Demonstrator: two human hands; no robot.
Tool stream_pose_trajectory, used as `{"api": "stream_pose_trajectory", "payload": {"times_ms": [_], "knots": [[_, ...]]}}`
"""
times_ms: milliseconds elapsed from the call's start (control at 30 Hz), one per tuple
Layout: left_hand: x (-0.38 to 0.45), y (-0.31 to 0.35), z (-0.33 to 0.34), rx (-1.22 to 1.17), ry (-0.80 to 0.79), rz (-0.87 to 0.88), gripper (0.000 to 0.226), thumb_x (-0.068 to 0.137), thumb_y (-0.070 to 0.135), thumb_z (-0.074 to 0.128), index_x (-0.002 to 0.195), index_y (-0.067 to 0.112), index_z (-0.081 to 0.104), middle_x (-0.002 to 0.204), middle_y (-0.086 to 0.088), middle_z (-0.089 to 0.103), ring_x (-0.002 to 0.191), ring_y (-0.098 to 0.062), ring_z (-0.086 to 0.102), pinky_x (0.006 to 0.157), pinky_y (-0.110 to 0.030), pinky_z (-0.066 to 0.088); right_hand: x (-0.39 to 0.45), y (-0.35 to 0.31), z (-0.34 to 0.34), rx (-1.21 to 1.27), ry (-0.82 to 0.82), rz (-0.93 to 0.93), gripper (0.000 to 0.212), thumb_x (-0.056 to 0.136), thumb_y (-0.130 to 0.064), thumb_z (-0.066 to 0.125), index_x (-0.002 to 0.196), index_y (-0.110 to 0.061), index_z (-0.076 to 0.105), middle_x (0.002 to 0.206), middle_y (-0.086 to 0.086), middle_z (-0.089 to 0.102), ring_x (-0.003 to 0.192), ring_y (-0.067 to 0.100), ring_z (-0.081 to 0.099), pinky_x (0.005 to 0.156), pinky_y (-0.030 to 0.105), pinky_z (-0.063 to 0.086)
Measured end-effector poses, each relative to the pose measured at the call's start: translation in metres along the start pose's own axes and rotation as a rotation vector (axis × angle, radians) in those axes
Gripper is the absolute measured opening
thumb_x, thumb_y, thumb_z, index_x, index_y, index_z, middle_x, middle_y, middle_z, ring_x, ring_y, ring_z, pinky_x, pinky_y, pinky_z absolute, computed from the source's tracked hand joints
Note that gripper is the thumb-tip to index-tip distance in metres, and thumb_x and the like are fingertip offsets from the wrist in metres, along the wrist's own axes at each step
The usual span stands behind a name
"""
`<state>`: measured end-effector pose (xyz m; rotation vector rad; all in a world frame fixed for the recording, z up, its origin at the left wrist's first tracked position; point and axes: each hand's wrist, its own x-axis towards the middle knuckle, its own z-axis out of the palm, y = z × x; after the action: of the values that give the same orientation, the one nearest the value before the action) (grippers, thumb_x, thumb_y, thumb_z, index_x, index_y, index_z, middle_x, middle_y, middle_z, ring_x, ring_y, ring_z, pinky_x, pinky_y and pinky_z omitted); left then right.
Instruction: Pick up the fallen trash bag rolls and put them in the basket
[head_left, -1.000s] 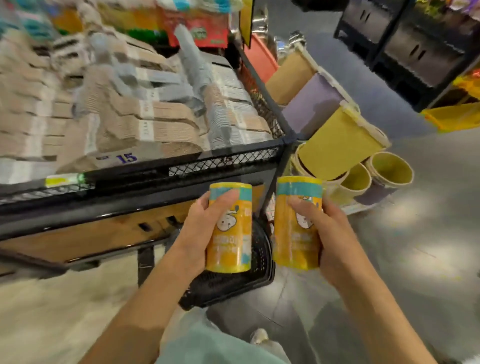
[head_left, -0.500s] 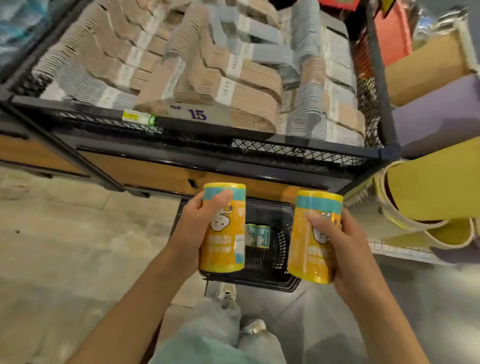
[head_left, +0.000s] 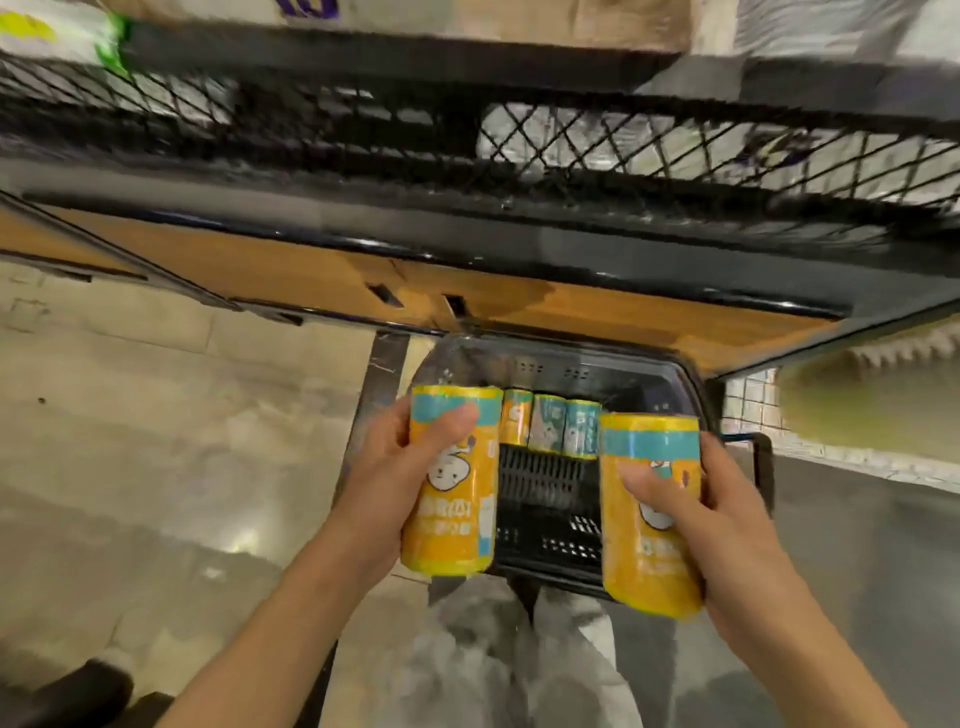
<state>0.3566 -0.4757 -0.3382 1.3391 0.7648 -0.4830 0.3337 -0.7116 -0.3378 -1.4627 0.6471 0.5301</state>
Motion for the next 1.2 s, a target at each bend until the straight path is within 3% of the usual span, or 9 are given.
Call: {"api": "stream_pose_trajectory", "payload": {"times_ms": [100,200,333,500,667,733,833,1033,1200], "knots": [[0.056,-0.048,0.003,0.002,0.054,-0.04,0.051,0.067,0.036,0.08,0.113,0.018,0.065,0.095,-0.009,0.077,0.079,-0.024,0.075,0.065,-0.039,0.058,0.052,0.047,0.0,0.02,-0.004,0.05,0.042,0.068,-0.035,0.078,0.108,-0.032,0.066,0.098,-0.001,0.078,0.089,0.022,0.075,0.074,0.044,0.062],[0.106,-0.099,0.001,0.016,0.11,-0.099,0.064,0.061,0.044,0.087,0.117,0.021,0.066,0.104,-0.008,0.076,0.088,-0.027,0.075,0.074,-0.049,0.059,0.096,0.094,0.001,0.044,-0.001,0.108,0.045,0.067,-0.038,0.077,0.111,-0.032,0.067,0.098,-0.002,0.078,0.086,0.018,0.076,0.065,0.036,0.06],[0.155,-0.163,-0.002,0.047,0.112,-0.118,0.059,0.067,0.042,0.086,0.118,0.024,0.064,0.11,-0.003,0.074,0.096,-0.022,0.073,0.082,-0.047,0.059,0.146,0.154,0.002,0.053,0.011,0.183,0.038,0.079,-0.028,0.078,0.115,-0.03,0.066,0.098,-0.002,0.078,0.087,0.017,0.076,0.067,0.036,0.059],[0.207,-0.22,-0.008,0.098,0.126,-0.177,0.059,0.07,0.034,0.083,0.121,0.022,0.056,0.106,-0.001,0.075,0.091,-0.018,0.074,0.08,-0.043,0.06,0.194,0.219,0.018,0.04,0.031,0.279,0.034,0.085,-0.025,0.078,0.115,-0.031,0.063,0.097,-0.005,0.078,0.084,0.013,0.076,0.073,0.04,0.061],[0.255,-0.254,-0.018,0.246,0.128,-0.182,0.05,0.071,0.036,0.086,0.108,0.028,0.054,0.1,0.003,0.072,0.085,-0.011,0.072,0.074,-0.036,0.059,0.231,0.259,0.031,-0.058,-0.047,0.28,0.035,0.085,-0.027,0.079,0.114,-0.033,0.061,0.089,-0.015,0.077,0.081,0.005,0.074,0.068,0.03,0.056],[0.272,-0.26,-0.021,0.406,0.097,-0.119,0.05,0.068,0.036,0.088,0.104,0.031,0.053,0.098,0.008,0.07,0.085,-0.006,0.07,0.074,-0.029,0.056,0.245,0.27,0.029,-0.147,-0.045,0.282,0.038,0.082,-0.028,0.082,0.114,-0.03,0.061,0.089,-0.011,0.077,0.081,0.007,0.074,0.069,0.03,0.056],[0.293,-0.265,-0.027,0.767,-0.025,-0.015,0.062,0.065,0.04,0.088,0.114,0.031,0.05,0.099,0.015,0.065,0.091,-0.002,0.062,0.079,-0.023,0.049,0.267,0.285,0.024,-0.417,-0.055,0.249,0.049,0.077,-0.034,0.086,0.117,-0.028,0.058,0.097,-0.007,0.073,0.092,0.014,0.072,0.084,0.041,0.058],[0.333,-0.292,-0.031,1.617,-0.338,0.254,0.08,0.071,0.05,0.078,0.134,0.03,0.032,0.124,0.004,0.056,0.112,-0.02,0.058,0.092,-0.04,0.049,0.306,0.315,0.015,-1.112,-0.17,-0.015,0.079,0.072,-0.042,0.086,0.136,-0.029,0.041,0.121,-0.005,0.059,0.113,0.018,0.057,0.095,0.037,0.049],[0.36,-0.325,-0.033,1.822,-0.484,0.414,0.08,0.076,0.044,0.076,0.141,0.022,0.033,0.134,-0.002,0.035,0.126,-0.021,0.04,0.097,-0.039,0.046,0.331,0.349,0.013,-1.44,-0.32,-0.206,0.076,0.077,-0.046,0.078,0.139,-0.027,0.038,0.134,-0.002,0.051,0.124,0.023,0.049,0.103,0.038,0.042]]}}
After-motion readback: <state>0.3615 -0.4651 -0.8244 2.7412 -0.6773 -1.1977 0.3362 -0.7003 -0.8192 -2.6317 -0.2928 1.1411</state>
